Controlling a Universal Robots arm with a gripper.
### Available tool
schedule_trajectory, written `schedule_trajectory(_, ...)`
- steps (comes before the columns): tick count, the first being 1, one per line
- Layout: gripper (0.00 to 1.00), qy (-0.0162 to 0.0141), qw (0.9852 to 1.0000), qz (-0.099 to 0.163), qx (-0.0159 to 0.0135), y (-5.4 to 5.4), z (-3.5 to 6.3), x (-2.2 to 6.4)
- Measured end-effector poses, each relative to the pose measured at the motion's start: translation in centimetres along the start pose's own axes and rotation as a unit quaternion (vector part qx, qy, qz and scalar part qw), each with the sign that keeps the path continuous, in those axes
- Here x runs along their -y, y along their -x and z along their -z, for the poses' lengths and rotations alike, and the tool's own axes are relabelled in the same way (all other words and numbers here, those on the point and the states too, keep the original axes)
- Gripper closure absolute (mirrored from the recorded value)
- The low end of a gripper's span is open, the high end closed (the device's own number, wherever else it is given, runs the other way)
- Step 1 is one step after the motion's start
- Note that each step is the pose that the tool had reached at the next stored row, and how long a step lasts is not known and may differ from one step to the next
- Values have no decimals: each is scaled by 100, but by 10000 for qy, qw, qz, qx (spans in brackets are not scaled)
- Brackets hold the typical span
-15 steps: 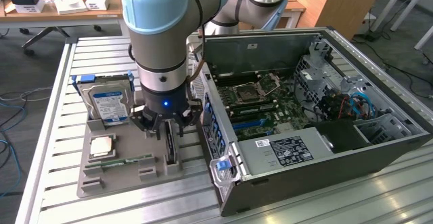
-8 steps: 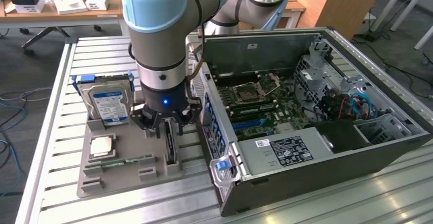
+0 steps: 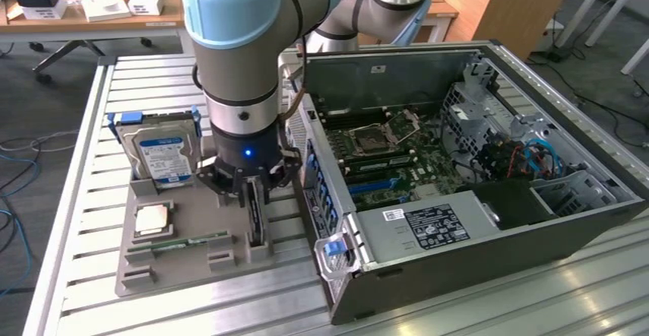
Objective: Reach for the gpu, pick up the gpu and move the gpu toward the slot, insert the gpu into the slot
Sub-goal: 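Pick up the gpu and move the gpu toward the slot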
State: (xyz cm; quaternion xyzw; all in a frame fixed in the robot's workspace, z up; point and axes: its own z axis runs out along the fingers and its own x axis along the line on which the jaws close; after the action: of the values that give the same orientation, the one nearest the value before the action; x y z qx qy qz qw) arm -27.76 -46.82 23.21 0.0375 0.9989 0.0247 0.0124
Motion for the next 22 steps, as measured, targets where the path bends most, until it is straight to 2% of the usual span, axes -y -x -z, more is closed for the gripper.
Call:
schedule_trajectory(1, 53, 0, 10000, 0, 0, 0, 0, 0)
schedule_trajectory(2, 60, 0, 10000, 0, 0, 0, 0, 0)
schedule_trajectory(14, 60, 2, 10000, -1, -1, 3, 3, 52)
schedule_trajectory(22, 60, 3, 10000, 0, 0, 10, 1, 54)
